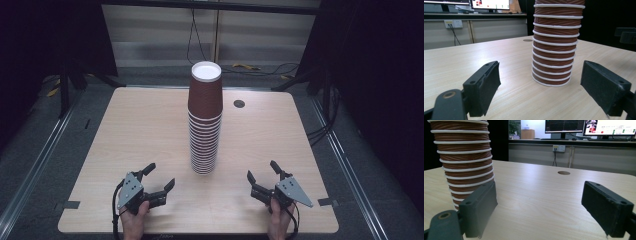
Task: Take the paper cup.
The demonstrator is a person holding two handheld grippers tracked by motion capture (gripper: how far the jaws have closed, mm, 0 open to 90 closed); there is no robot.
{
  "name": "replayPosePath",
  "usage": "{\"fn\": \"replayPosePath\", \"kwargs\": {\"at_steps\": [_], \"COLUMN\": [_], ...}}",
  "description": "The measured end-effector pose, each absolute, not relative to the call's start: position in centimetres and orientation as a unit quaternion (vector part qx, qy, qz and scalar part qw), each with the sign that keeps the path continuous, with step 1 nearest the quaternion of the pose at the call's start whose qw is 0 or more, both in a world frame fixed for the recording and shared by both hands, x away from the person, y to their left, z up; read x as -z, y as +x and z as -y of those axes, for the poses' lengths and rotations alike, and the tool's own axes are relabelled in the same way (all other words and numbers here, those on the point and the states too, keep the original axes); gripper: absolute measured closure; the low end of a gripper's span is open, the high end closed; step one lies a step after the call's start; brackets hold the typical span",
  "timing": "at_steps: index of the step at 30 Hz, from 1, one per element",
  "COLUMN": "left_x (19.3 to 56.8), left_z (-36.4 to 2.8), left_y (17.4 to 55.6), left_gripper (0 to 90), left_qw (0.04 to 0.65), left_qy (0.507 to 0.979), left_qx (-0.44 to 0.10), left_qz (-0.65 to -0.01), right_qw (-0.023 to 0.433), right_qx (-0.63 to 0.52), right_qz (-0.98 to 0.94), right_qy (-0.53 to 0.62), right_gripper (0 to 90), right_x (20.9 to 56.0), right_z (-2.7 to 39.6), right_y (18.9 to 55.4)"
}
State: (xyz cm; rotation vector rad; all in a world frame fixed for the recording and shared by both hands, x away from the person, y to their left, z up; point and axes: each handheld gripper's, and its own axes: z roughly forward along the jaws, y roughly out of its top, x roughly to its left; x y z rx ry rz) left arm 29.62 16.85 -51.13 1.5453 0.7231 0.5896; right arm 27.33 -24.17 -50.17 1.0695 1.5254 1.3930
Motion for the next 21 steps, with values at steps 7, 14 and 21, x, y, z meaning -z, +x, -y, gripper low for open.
{"fn": "replayPosePath", "kwargs": {"at_steps": [7, 14, 21], "left_x": [51.11, 51.11, 51.12], "left_z": [-16.95, -16.86, -16.8], "left_y": [29.72, 29.74, 29.68], "left_gripper": [15.5, 15.5, 15.5], "left_qw": [0.618, 0.619, 0.621], "left_qy": [0.674, 0.674, 0.674], "left_qx": [-0.255, -0.251, -0.251], "left_qz": [-0.314, -0.314, -0.313], "right_qw": [0.391, 0.388, 0.366], "right_qx": [-0.551, -0.545, -0.542], "right_qz": [-0.603, -0.607, -0.625], "right_qy": [0.424, 0.429, 0.427], "right_gripper": [12.3, 12.4, 12.7], "right_x": [50.14, 50.09, 49.98], "right_z": [24.32, 24.2, 23.99], "right_y": [27.33, 27.46, 27.87]}}
